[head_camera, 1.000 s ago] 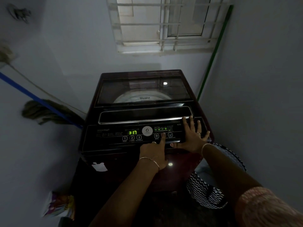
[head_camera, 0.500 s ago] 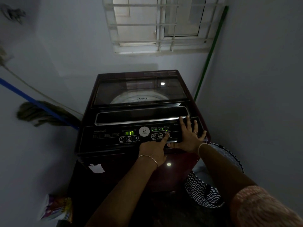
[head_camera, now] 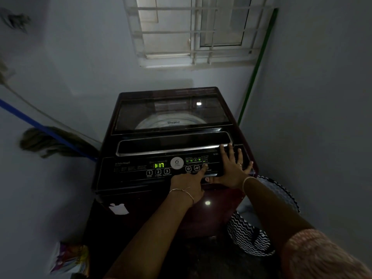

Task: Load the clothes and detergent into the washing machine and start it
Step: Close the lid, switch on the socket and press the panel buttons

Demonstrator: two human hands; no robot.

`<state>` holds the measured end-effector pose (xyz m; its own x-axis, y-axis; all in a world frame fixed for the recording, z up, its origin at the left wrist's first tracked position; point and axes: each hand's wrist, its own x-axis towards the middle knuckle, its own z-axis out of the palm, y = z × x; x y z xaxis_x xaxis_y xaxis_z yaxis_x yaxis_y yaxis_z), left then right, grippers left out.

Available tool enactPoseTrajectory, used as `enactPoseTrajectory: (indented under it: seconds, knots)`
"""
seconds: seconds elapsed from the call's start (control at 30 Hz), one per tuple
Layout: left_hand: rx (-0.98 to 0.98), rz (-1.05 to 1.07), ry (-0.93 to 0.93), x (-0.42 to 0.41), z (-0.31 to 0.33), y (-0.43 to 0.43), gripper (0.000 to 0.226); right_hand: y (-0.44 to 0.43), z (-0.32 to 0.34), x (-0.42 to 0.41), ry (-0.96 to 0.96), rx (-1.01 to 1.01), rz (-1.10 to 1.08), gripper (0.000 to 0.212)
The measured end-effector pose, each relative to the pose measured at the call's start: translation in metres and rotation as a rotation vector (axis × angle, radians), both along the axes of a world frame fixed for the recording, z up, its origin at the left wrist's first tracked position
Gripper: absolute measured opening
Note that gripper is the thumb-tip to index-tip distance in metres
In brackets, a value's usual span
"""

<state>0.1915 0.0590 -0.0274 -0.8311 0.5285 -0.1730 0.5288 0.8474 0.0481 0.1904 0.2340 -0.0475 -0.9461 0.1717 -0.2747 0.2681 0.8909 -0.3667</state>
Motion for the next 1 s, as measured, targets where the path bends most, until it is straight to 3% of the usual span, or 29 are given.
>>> enactPoseTrajectory:
  seconds: [1.0]
  knots:
    - [0.038, -0.026, -0.011, 0.0001, -0.0061, -0.0026, 0.08, -0.0015, 0.0015, 0.0004, -0.014, 0.011, -0.009, 0.132]
